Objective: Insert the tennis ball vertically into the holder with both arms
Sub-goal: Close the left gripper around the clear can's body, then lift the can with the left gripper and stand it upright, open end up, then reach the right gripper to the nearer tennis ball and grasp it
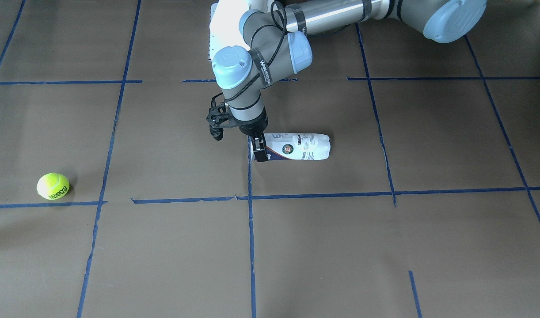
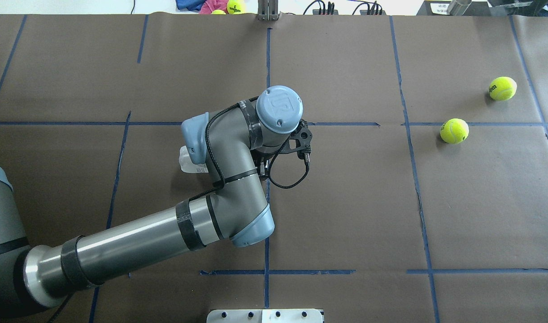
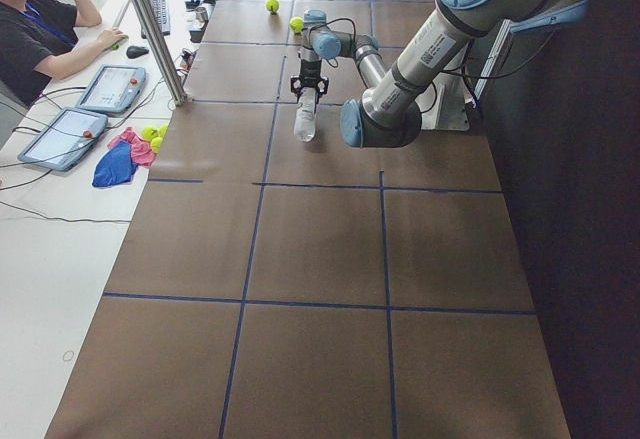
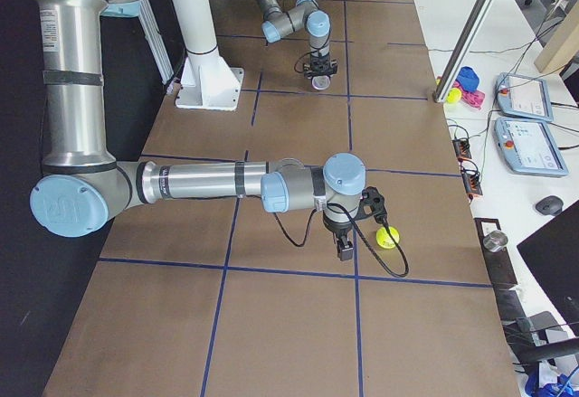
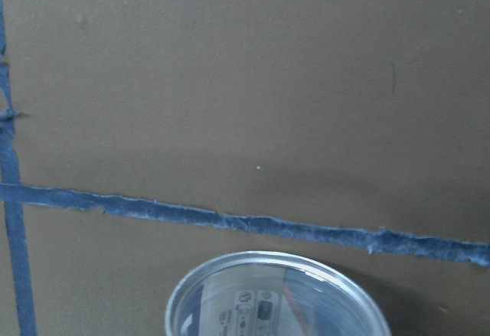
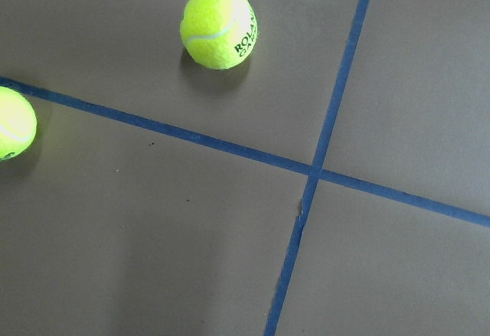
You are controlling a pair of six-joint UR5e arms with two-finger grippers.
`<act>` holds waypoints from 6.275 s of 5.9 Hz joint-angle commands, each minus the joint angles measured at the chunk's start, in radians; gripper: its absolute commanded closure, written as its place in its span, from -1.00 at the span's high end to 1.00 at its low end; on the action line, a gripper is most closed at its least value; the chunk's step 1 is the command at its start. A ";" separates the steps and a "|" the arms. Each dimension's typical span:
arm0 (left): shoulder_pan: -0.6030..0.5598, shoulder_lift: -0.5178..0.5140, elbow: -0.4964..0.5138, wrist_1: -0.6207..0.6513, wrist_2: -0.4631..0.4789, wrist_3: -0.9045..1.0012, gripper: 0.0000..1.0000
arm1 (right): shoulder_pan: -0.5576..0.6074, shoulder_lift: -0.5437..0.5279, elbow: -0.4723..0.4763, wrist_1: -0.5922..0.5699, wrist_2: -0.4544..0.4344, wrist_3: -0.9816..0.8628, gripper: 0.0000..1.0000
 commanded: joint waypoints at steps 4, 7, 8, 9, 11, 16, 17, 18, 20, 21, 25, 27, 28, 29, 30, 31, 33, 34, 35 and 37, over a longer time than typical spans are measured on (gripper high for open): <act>-0.151 0.094 -0.191 -0.624 -0.225 -0.335 0.55 | -0.002 0.000 0.000 0.000 0.000 0.000 1.00; -0.151 0.273 -0.179 -1.292 -0.220 -0.562 0.55 | -0.002 0.000 0.000 0.000 0.000 0.000 1.00; -0.153 0.307 -0.178 -1.394 -0.213 -0.572 0.55 | -0.002 0.000 0.002 0.000 0.000 0.000 1.00; -0.148 0.345 -0.141 -1.544 -0.182 -0.583 0.55 | -0.002 0.002 0.002 0.000 0.000 0.000 1.00; -0.063 0.355 0.038 -1.857 0.006 -0.597 0.56 | -0.002 0.002 0.003 0.000 0.000 0.000 1.00; 0.047 0.353 0.135 -1.932 0.218 -0.706 0.74 | -0.003 0.002 0.005 0.000 0.000 0.000 1.00; 0.047 0.355 0.138 -1.932 0.218 -0.707 0.83 | -0.003 0.002 0.008 0.000 0.002 0.008 1.00; 0.047 0.355 0.138 -1.932 0.218 -0.721 0.92 | -0.006 0.008 0.012 0.002 0.002 0.026 1.00; 0.048 0.347 0.135 -1.926 0.218 -0.723 0.98 | -0.041 0.072 0.012 -0.002 0.005 0.043 1.00; 0.048 0.344 0.135 -1.925 0.218 -0.723 0.98 | -0.148 0.130 0.012 0.002 -0.001 0.195 1.00; 0.048 0.343 0.134 -1.923 0.217 -0.723 0.98 | -0.425 0.252 -0.084 0.238 -0.144 0.535 1.00; 0.048 0.343 0.134 -1.923 0.218 -0.723 0.98 | -0.478 0.245 -0.129 0.259 -0.219 0.537 1.00; 0.048 0.344 0.134 -1.923 0.217 -0.723 0.98 | -0.504 0.248 -0.135 0.259 -0.241 0.537 1.00; 0.048 0.344 0.134 -1.923 0.217 -0.723 0.98 | -0.518 0.242 -0.138 0.258 -0.248 0.537 1.00; 0.048 0.344 0.134 -1.923 0.217 -0.723 0.98 | -0.541 0.244 -0.170 0.259 -0.252 0.537 1.00; 0.048 0.344 0.134 -1.923 0.217 -0.723 0.98 | -0.558 0.244 -0.179 0.258 -0.276 0.537 0.92; 0.048 0.346 0.134 -1.923 0.218 -0.723 0.98 | -0.558 0.259 -0.173 0.258 -0.273 0.538 -0.75; 0.048 0.347 0.135 -1.923 0.218 -0.723 0.98 | -0.548 0.293 -0.144 0.244 -0.267 0.573 -0.81; 0.048 0.347 0.135 -1.923 0.218 -0.723 0.98 | -0.548 0.319 -0.077 0.238 -0.252 0.689 -0.76; 0.048 0.346 0.135 -1.923 0.218 -0.721 0.98 | -0.581 0.490 0.149 -0.129 -0.250 0.863 -0.73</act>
